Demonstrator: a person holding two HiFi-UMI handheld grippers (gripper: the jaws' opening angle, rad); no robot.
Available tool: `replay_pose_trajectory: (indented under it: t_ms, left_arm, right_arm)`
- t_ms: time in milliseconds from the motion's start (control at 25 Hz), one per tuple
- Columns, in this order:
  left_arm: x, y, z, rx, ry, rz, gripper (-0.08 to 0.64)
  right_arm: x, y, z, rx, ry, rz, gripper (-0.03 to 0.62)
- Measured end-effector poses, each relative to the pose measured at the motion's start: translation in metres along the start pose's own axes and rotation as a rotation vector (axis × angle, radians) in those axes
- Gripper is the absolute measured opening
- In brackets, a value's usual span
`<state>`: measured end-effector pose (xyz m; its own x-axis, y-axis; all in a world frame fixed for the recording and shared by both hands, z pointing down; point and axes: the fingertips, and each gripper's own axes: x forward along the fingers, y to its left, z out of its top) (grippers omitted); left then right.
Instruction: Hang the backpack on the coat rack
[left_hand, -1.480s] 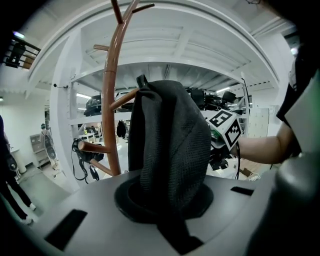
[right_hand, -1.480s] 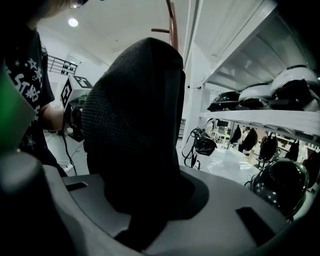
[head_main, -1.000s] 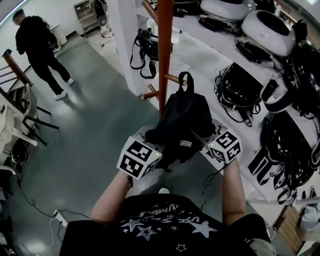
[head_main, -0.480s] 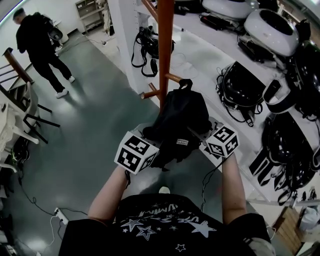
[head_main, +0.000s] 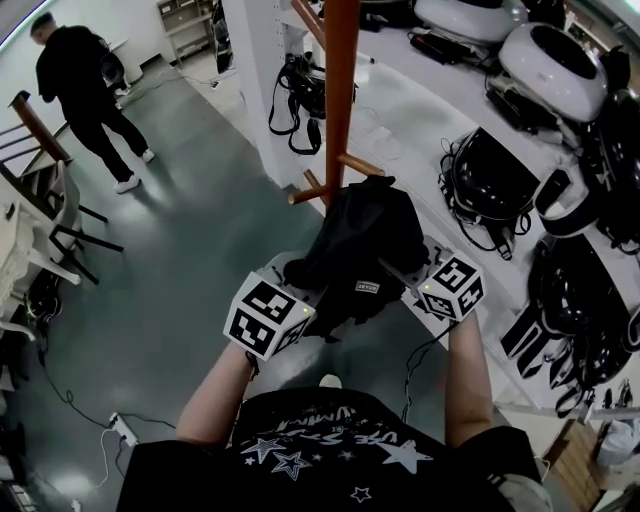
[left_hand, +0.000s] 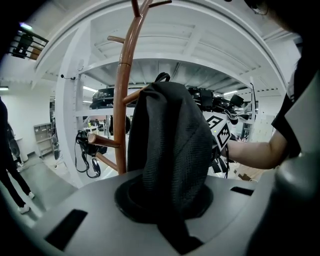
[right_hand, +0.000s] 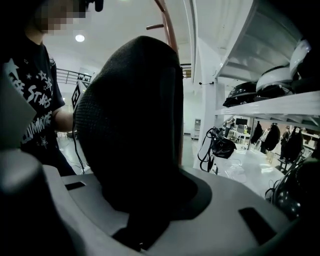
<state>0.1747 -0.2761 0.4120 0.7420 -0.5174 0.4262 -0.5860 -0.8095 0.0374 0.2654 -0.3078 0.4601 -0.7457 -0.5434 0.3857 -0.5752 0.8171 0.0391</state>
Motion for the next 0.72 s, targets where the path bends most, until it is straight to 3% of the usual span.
replay_pose_trajectory:
  t_ms: [120, 280, 600, 720]
  left_arm:
    - [-0.004, -0.002, 0.002, -0.041, -0.040, -0.013, 0.054]
    - [-0.003, -0.006, 0.003, -0.116, -0.076, -0.047, 0.054]
    - [-0.004, -0.009, 0.010, -0.211, -0.120, -0.080, 0.054]
    - [-0.005, -0.011, 0.013, -0.208, -0.131, -0.087, 0.054]
  right_arm:
    - [-0.007, 0.002, 0.004, -0.063, 0.015, -0.030, 0.159]
    - [-0.022, 0.007, 0.001, -0.163, 0.102, -0.041, 0.258]
    - [-0.076, 0.005, -0.020, -0.223, 0.253, -0.116, 0.291]
    - [-0.107, 0.003, -0.012, -0.177, 0.195, -0.140, 0.277]
